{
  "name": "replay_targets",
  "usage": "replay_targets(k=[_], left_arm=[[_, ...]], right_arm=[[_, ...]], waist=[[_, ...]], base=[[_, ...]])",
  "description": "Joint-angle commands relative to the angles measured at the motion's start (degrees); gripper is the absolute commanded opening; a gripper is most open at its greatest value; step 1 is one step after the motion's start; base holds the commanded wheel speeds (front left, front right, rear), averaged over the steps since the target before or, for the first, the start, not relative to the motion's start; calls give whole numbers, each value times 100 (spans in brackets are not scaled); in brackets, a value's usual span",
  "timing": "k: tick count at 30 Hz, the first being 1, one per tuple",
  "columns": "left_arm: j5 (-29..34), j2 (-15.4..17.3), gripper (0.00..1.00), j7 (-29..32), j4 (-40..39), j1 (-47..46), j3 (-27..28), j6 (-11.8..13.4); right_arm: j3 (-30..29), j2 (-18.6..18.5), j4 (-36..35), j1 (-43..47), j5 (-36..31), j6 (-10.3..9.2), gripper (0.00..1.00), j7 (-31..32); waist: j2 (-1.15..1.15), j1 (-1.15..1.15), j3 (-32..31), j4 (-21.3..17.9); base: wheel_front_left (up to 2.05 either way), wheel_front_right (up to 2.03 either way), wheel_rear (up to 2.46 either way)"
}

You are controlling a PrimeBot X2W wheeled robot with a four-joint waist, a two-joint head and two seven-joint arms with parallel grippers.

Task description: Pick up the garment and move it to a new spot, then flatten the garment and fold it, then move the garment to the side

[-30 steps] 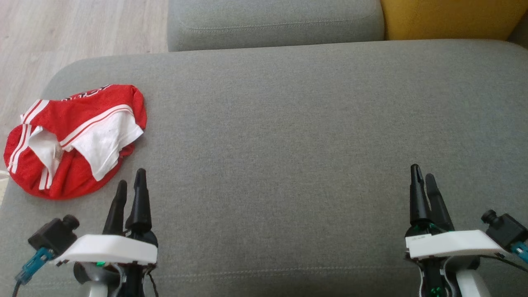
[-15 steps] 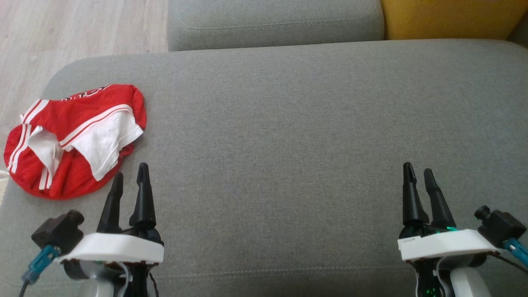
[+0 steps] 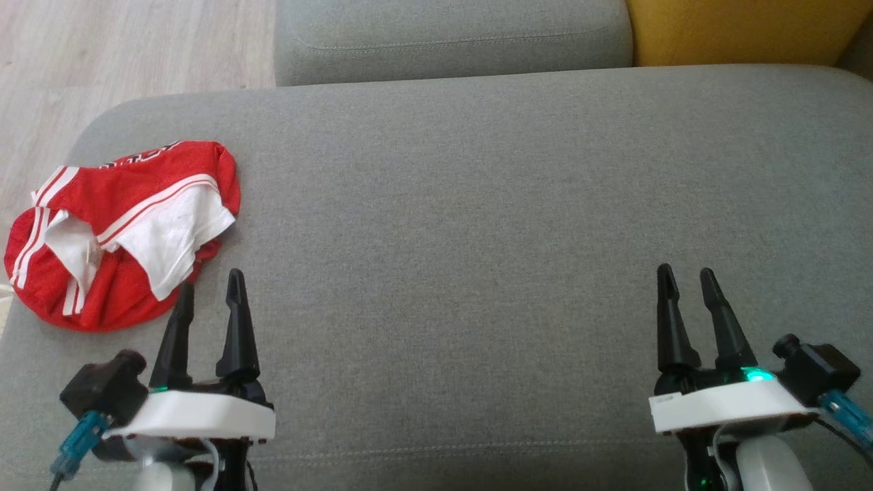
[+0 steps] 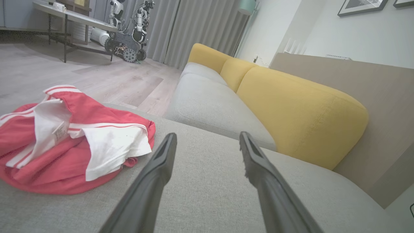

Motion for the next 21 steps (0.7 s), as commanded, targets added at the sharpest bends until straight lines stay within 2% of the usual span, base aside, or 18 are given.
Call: replay_targets(k=[1, 21], left_arm=[[227, 79, 100, -106, -274, -176, 133, 39], [1453, 94, 100, -423, -434, -49, 21, 8]], right_arm=[[173, -39, -255, -322, -241, 36, 100, -100], [315, -43, -505, -302, -1659, 43, 100, -417]], waist=[[0, 0, 1, 5], [0, 0, -28, 28]], base=[[0, 0, 0], [0, 0, 0]])
